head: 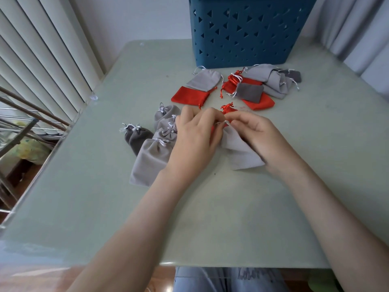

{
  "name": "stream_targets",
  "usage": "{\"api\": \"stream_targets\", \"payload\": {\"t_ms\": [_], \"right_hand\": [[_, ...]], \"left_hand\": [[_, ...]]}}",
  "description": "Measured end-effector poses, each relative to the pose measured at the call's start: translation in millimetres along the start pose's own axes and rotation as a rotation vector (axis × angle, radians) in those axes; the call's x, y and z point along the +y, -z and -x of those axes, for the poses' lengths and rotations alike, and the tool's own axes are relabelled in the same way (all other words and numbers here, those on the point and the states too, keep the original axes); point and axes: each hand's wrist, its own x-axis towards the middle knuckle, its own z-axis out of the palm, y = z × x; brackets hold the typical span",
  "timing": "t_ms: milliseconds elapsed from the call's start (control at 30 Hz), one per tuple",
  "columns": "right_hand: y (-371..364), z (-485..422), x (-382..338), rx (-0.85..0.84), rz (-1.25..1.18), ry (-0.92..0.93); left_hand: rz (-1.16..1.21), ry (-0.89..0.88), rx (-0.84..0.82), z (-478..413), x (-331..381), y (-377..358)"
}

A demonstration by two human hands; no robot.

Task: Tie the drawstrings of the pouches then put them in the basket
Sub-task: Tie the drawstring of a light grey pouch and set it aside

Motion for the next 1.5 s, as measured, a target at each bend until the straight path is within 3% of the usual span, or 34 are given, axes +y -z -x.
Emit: {"api": "stream_targets", "payload": {"t_ms": [100,567,700,833,1100,1500], "right_hand": [[-3.0,1.7,0.4,-0.048,-0.096,-0.007],[-8.5,2.7,-1.9,0.043,0.102,0.168],[-7.7,5.9,-5.5,0.050,0.002,0.150],[-3.8,5.8,-7.0,0.083,0.086,0.182],[-3.3,5.8,-8.8,0.016,-0.045,0.132],[-6.4,6.4,-7.4,0.112,-0.070,0.116]], "left_hand": [[0.020,-0.041,0.052,0.9,0.6,1.5],[-0.083,-0.123,0.097,0.2,-3.0,-0.5],[-0.057,-0.129,0.125,0.8,-3.8,-0.4],[0.022,-0.091,0.133,1.3,-0.4,-0.5],[0.053,-0.045,0.111,1.6,4.3,2.6],[0.025,-0.077,0.113,2.1,6.6,2.2]]}}
